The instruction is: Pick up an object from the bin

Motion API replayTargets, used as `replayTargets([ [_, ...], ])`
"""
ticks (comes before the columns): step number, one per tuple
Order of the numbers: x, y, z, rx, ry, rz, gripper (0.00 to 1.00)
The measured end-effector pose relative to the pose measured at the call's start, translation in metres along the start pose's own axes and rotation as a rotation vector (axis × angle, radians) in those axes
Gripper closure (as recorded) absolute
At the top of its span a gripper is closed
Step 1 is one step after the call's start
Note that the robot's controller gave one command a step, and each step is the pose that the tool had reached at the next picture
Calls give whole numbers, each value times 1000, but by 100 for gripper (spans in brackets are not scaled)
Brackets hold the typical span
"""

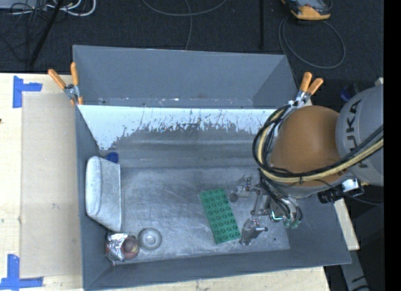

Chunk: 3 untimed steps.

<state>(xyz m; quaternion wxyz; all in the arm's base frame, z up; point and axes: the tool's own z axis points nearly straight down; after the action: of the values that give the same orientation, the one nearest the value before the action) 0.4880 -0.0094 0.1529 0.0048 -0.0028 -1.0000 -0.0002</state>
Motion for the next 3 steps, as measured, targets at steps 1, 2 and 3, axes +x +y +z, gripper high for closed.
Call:
replayTargets([
  [1, -45, 43, 77, 3, -13, -97, 0],
  [2, -73, -7, 76, -6, -14, -186, 0],
  [3, -73, -7, 75, -6, -13, -186, 100],
])
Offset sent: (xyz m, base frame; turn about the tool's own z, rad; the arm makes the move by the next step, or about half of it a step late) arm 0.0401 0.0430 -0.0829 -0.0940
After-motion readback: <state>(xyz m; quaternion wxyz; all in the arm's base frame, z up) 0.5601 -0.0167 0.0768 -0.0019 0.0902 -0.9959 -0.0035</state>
